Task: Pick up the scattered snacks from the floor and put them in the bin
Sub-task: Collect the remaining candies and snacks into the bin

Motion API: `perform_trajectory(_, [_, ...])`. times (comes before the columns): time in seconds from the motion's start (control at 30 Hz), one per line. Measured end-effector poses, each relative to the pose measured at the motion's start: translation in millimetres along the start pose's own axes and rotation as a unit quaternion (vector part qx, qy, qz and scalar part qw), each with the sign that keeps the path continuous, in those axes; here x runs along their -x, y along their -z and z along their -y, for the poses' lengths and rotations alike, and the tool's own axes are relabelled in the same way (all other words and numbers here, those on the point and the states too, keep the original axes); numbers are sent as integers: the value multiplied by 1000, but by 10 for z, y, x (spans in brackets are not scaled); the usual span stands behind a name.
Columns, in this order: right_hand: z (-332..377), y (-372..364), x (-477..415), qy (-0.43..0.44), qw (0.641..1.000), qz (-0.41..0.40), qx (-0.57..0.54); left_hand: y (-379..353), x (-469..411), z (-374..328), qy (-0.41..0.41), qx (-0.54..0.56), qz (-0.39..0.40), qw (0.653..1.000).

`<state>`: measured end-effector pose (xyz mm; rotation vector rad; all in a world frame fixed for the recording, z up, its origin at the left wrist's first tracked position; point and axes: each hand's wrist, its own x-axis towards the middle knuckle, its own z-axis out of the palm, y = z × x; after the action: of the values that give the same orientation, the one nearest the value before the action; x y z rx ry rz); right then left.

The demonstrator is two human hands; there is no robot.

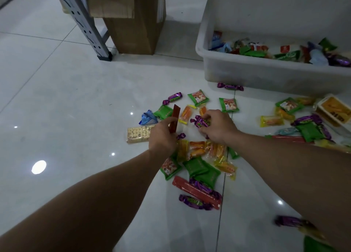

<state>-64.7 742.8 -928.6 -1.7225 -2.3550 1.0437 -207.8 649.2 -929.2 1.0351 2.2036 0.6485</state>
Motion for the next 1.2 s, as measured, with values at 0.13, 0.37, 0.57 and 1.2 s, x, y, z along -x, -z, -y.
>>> perform_trajectory(0.13, [21,124,48,3,998,-28,-59,24,83,-133,-9,58,2,998])
perform_trajectory(0.37, [94,419,207,14,989,-89,-118,96,136,-431,-45,132,22,990])
perform_trajectory(0.57, [60,670,255,-18,979,-149,-140,172,77,-829,-81,153,22,985])
perform_trajectory(1.2, [-36,1697,388,-111,901,-345,-237,-51,-478,-1810,-218,231,41,947])
